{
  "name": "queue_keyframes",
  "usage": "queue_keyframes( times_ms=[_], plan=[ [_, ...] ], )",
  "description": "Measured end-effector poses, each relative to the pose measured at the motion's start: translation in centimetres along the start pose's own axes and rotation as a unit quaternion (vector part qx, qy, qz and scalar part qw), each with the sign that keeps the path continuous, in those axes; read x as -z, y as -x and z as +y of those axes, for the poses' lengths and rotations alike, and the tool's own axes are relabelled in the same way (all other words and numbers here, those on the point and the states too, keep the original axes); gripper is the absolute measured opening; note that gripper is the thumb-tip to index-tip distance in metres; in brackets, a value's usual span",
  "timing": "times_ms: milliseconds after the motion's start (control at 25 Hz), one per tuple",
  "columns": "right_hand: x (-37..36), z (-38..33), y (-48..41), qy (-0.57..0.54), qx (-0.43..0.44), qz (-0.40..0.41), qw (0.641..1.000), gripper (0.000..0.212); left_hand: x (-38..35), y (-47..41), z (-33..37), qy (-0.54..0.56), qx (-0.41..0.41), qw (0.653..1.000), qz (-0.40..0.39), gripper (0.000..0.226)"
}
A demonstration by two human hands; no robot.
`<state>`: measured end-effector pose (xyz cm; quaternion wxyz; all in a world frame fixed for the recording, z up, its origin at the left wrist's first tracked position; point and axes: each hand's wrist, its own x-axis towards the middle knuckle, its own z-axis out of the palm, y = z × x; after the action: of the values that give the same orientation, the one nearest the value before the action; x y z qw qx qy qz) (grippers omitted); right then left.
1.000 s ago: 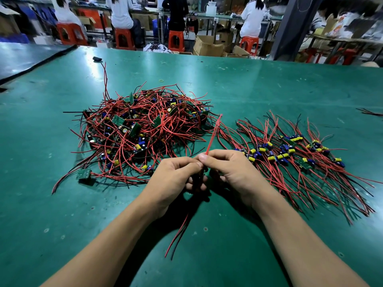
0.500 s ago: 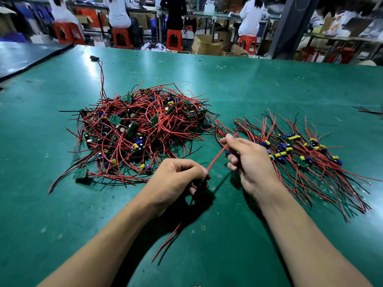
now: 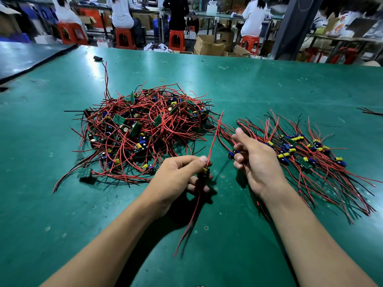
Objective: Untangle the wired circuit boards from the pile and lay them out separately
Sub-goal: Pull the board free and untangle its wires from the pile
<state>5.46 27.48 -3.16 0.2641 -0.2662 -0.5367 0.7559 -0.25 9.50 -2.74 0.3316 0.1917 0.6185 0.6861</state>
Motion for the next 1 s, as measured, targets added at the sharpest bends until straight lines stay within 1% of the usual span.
queue_keyframes(
  times_ms=[40, 160, 240, 320, 360, 400, 480, 520, 560, 600, 680, 760, 800, 840, 880, 920, 960, 1000],
  plan=[
    [0.0, 0.1, 0.1, 0.015, 0.006, -0.001, 1.000, 0.021, 0.0, 0.0, 0.2, 0.021, 0.005, 1.000, 0.004, 0.029],
    [-0.4, 0.4, 0.2, 0.048, 0.015, -0.004, 0.999, 0.027, 0.0, 0.0, 0.6, 0.079, 0.033, 0.996, 0.004, 0.041],
    [-0.5, 0.4, 0.3, 0.050, 0.017, -0.011, 0.999, 0.027, 0.1, 0.2, 0.8, 0.086, 0.047, 0.995, -0.001, 0.049],
    [-0.6, 0.4, 0.5, 0.064, 0.022, -0.044, 0.997, 0.024, 0.1, 0.2, 0.8, 0.085, 0.055, 0.995, -0.004, 0.054],
    [-0.7, 0.4, 0.7, 0.089, 0.028, -0.074, 0.993, 0.027, 0.1, 0.1, 0.8, 0.091, 0.057, 0.994, -0.001, 0.056],
    [-0.8, 0.5, 1.0, 0.133, 0.035, -0.109, 0.985, 0.035, 0.0, 0.0, 0.7, 0.104, 0.056, 0.993, 0.003, 0.057],
    [-1.2, 0.9, 1.4, 0.232, 0.056, -0.171, 0.956, 0.053, 0.0, -0.1, 0.5, 0.129, 0.046, 0.990, 0.009, 0.059],
    [-1.3, 1.0, 1.6, 0.261, 0.067, -0.185, 0.945, 0.059, 0.0, -0.1, 0.4, 0.137, 0.039, 0.990, 0.008, 0.060],
    [-1.4, 1.1, 1.6, 0.268, 0.078, -0.185, 0.942, 0.061, -0.1, -0.1, 0.4, 0.141, 0.035, 0.989, 0.007, 0.062],
    [-1.3, 1.0, 1.5, 0.261, 0.085, -0.177, 0.945, 0.059, -0.1, -0.1, 0.3, 0.141, 0.032, 0.989, 0.006, 0.064],
    [-1.0, 0.6, 1.3, 0.233, 0.093, -0.157, 0.955, 0.047, -0.2, -0.1, 0.4, 0.127, 0.018, 0.992, 0.007, 0.062],
    [-0.7, 0.3, 1.1, 0.217, 0.108, -0.127, 0.962, 0.035, -0.4, 0.2, 0.5, 0.089, -0.008, 0.996, 0.017, 0.044],
    [-0.7, 0.2, 0.9, 0.212, 0.120, -0.107, 0.964, 0.031, -0.5, 0.3, 0.6, 0.051, -0.030, 0.998, 0.033, 0.033],
    [-0.6, 0.1, 0.8, 0.209, 0.134, -0.081, 0.965, 0.028, -0.4, 0.5, 0.5, -0.024, -0.066, 0.996, 0.063, 0.024],
    [-0.5, 0.1, 0.7, 0.207, 0.148, -0.050, 0.966, 0.025, -0.3, 0.6, 0.3, -0.132, -0.115, 0.979, 0.104, 0.017],
    [-0.3, 0.0, 0.6, 0.208, 0.160, -0.015, 0.965, 0.023, -0.1, 0.6, 0.0, -0.239, -0.165, 0.946, 0.142, 0.011],
    [0.0, -0.2, 0.4, 0.213, 0.170, 0.020, 0.962, 0.022, 0.0, 0.7, -0.2, -0.317, -0.205, 0.909, 0.174, 0.007],
    [0.4, -0.4, 0.3, 0.229, 0.181, 0.053, 0.955, 0.021, 0.1, 0.8, -0.3, -0.364, -0.231, 0.880, 0.198, 0.004]
  ],
)
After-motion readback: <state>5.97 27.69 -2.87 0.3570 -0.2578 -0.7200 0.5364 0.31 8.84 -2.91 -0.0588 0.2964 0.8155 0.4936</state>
